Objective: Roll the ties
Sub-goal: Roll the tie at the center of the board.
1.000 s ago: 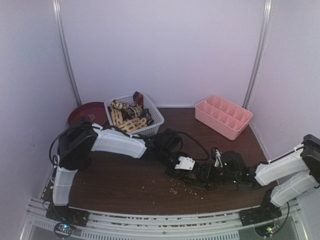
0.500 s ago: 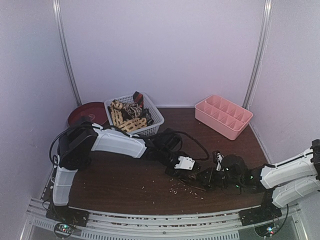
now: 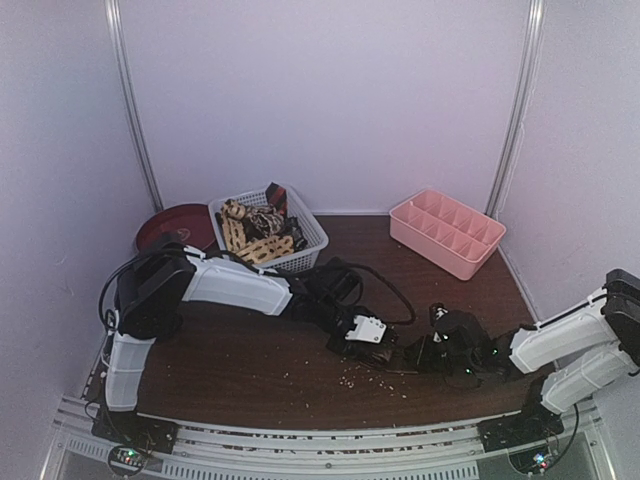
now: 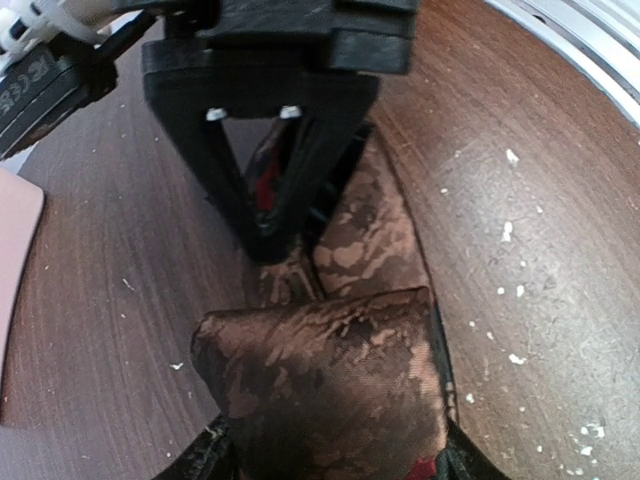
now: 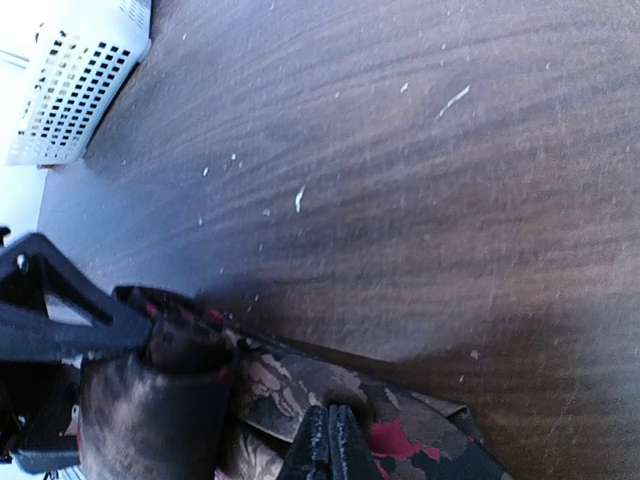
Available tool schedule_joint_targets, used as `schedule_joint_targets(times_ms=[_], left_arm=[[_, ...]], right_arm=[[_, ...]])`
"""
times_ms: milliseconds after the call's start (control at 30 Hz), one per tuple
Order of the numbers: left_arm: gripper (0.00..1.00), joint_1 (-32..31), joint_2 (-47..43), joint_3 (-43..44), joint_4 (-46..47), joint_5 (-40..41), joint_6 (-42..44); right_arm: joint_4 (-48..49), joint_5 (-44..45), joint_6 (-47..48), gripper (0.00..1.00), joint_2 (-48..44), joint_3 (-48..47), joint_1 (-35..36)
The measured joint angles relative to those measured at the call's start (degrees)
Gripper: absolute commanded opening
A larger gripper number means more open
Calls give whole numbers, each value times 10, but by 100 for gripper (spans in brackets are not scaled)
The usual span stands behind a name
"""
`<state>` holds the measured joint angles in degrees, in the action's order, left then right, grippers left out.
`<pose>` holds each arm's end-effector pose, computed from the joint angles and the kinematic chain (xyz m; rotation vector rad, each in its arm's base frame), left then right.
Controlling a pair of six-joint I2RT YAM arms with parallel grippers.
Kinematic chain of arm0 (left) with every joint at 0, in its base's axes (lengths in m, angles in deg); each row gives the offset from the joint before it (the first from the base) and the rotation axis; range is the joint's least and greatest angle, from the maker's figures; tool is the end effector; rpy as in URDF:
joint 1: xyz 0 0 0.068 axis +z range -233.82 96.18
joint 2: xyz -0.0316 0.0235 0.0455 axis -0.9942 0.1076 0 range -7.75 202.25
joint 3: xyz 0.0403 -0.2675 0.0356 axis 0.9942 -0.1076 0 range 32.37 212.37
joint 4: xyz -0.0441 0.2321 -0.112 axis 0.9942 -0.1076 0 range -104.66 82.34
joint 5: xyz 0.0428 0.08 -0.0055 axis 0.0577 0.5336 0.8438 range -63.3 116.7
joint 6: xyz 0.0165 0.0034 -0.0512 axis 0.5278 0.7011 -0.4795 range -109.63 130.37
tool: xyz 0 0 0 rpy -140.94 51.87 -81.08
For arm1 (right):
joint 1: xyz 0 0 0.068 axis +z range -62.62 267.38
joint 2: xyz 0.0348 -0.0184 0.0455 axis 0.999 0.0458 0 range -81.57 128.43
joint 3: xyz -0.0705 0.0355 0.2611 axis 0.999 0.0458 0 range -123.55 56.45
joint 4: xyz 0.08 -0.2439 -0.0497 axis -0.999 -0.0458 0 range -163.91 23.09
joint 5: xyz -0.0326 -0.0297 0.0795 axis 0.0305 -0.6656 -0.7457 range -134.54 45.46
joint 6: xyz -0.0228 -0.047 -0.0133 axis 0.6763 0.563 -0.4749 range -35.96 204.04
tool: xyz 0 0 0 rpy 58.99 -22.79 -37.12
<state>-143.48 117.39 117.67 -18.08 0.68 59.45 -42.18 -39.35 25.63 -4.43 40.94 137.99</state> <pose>0.2220 -0.4103 0.1371 2.0847 1.2456 -0.6374 0.1408 0.1664 0.1180 0.2156 2.3722 0.9061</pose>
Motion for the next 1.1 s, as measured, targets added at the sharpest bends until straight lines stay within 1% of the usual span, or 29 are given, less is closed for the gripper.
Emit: schedule_joint_targets(times_ms=[300, 400, 500, 567, 633, 767, 867, 1033, 1100], left_arm=[[56, 0, -1, 0, -13, 2, 0], [56, 0, -1, 0, -12, 12, -7], [57, 0, -3, -6, -5, 22, -16], [57, 0, -10, -17, 3, 31, -23], [57, 0, -14, -26, 9, 37, -28], [57, 0, -18, -37, 20, 46, -38], [57, 0, -19, -43, 29, 48, -43], [57, 0, -20, -49, 40, 49, -52], [58, 0, -23, -56, 45, 52, -55]], right_arm=[[37, 0, 27, 4, 37, -12, -19], [33, -2, 33, 12, 39, -18, -22], [19, -6, 36, 18, 27, -21, -22], [1, -7, 32, 23, 4, -21, -21], [-11, -6, 26, 27, -28, -21, -16], [-10, -4, 9, 32, -65, -21, 1], [4, -5, -11, 39, -60, -21, 14], [47, -15, -37, 40, 1, -35, 38], [59, -17, -42, 36, 28, -49, 46]])
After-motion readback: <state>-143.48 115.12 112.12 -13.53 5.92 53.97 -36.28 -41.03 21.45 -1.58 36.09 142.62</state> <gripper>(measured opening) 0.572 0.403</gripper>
